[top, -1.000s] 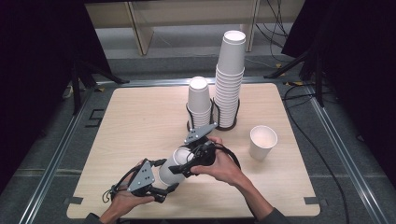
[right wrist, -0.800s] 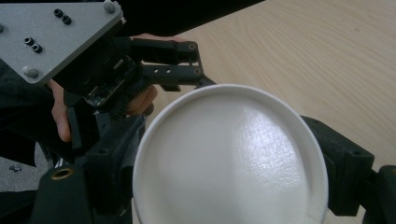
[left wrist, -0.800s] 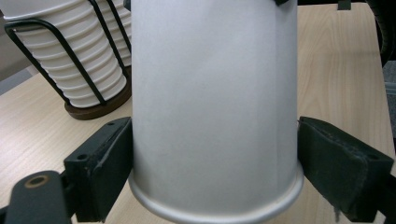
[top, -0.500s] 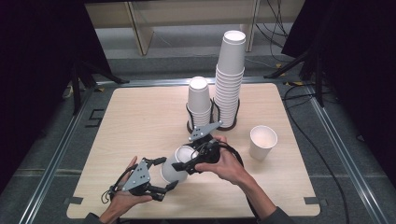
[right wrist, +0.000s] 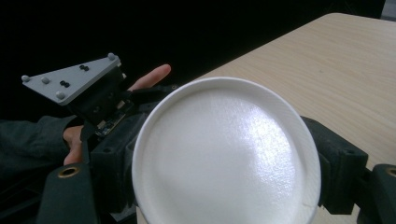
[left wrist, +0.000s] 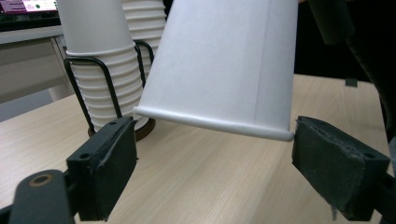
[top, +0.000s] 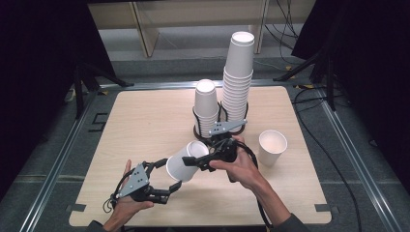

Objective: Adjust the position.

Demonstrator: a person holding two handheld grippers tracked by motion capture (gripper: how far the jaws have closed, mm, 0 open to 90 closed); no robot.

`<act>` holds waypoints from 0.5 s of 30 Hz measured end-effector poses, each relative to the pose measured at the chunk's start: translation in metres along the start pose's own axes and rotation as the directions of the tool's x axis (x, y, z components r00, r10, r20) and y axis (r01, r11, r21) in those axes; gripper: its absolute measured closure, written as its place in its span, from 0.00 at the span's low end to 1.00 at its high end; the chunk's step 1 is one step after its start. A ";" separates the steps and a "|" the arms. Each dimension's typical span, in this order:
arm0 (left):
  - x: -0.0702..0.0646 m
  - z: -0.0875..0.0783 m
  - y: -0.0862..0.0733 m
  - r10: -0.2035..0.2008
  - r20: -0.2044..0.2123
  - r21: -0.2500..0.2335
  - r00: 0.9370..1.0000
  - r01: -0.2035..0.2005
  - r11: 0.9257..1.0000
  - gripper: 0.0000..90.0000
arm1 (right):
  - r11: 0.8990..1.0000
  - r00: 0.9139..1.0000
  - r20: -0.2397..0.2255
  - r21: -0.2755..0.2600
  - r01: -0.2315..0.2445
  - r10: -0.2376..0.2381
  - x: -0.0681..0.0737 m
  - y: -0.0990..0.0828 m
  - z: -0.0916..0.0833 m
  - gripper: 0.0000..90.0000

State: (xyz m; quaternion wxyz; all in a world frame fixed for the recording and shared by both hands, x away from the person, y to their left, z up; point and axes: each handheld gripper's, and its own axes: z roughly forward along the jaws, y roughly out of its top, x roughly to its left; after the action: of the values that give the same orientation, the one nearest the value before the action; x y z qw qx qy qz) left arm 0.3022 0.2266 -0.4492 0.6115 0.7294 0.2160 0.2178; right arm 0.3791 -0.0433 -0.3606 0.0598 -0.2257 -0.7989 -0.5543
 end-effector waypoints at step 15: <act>-0.004 0.006 0.000 0.017 -0.027 -0.022 0.999 -0.018 1.000 0.00 | 1.000 0.995 -0.101 -0.021 -0.016 0.013 0.006 -0.003 0.016 0.27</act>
State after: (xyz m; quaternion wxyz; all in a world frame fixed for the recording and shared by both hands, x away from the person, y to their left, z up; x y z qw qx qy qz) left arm 0.3022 0.2199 -0.4506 0.6145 0.7215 0.2156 0.2354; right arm 0.3750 -0.0283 -0.3670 0.1014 -0.2040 -0.7871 -0.5732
